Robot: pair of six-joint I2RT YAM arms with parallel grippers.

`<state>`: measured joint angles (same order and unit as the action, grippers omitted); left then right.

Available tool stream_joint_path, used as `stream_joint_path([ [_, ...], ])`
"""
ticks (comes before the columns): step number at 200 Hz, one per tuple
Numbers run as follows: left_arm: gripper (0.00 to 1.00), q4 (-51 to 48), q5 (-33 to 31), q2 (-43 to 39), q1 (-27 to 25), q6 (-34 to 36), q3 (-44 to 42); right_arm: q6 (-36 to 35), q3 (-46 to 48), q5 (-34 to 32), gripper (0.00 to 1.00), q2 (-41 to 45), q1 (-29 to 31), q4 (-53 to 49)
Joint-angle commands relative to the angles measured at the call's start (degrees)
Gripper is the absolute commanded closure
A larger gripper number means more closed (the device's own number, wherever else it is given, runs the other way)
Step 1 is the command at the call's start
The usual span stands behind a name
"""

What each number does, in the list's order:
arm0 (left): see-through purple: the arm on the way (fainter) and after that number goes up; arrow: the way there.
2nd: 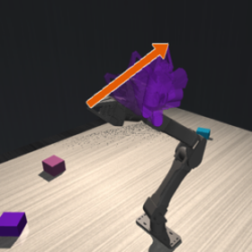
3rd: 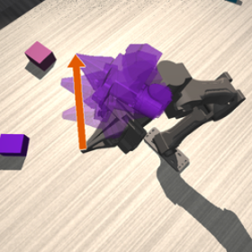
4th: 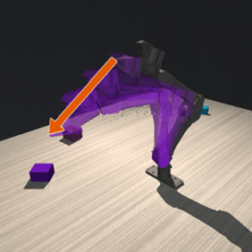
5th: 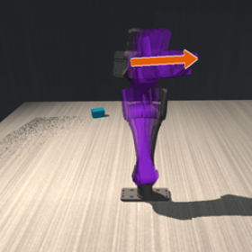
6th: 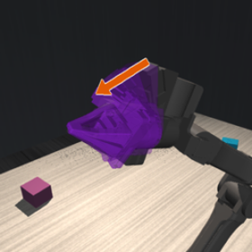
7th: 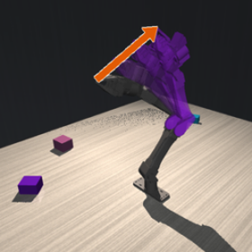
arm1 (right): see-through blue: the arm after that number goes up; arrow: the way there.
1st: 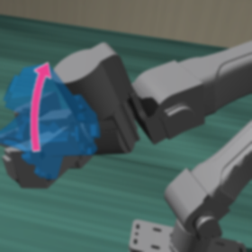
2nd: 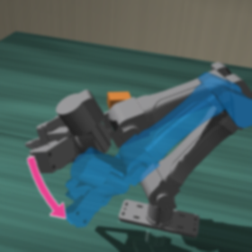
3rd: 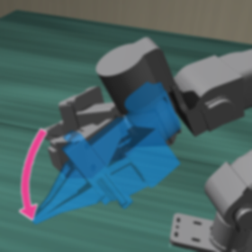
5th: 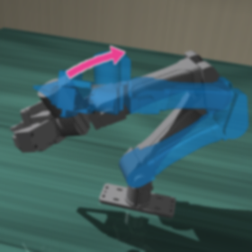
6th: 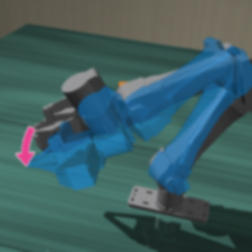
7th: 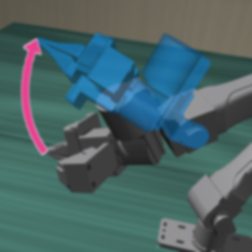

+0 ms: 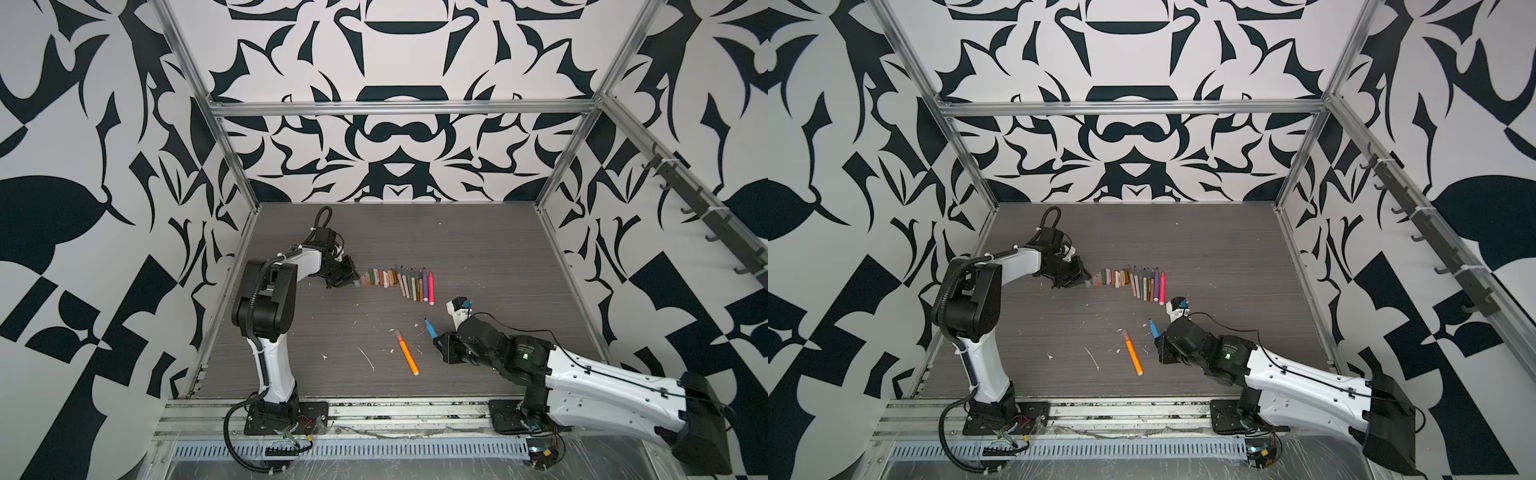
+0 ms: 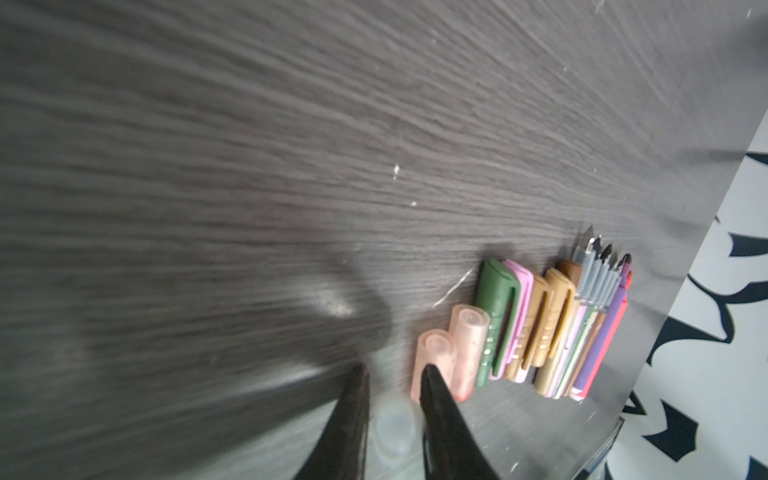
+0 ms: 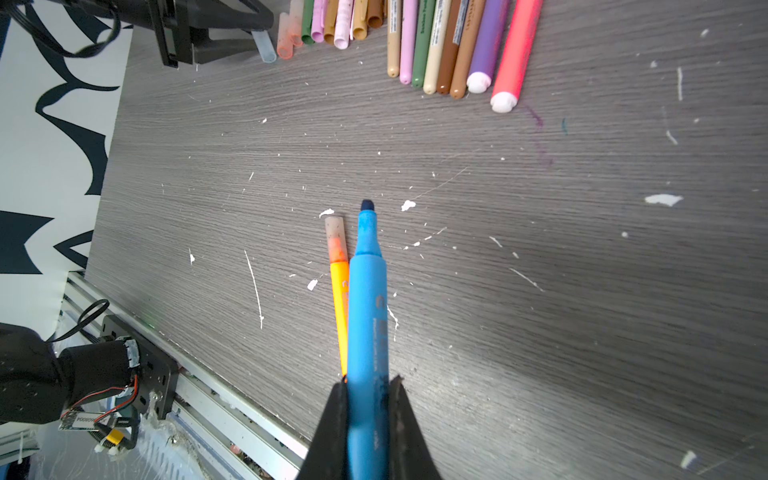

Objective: Open the pen caps
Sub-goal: 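Carry the blue highlighter with the right gripper toward the pen row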

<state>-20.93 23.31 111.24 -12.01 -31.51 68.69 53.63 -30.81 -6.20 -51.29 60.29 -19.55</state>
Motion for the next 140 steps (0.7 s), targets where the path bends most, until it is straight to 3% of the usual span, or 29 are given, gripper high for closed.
stream_joint_path([
  [1, 0.72, -2.0, 0.0, 0.9, -0.1, 0.4, 1.1, -0.5, -0.1, -0.1, 1.00, 1.4, -0.5, -0.2],
  [60, 0.70, -2.1, 0.5, -0.4, -0.1, 0.0, 0.9, -3.6, -0.5, 3.0, 1.00, -0.2, -4.7, -0.5],
  [101, 0.70, -0.1, 3.1, 0.2, -0.1, -1.2, 0.5, -11.1, -2.3, 9.5, 1.00, -2.0, -18.2, -0.2],
  [140, 0.70, 1.1, 4.2, 0.9, -0.1, -1.7, 0.1, -17.2, -3.7, 10.6, 1.00, -6.0, -27.6, 3.8],
])
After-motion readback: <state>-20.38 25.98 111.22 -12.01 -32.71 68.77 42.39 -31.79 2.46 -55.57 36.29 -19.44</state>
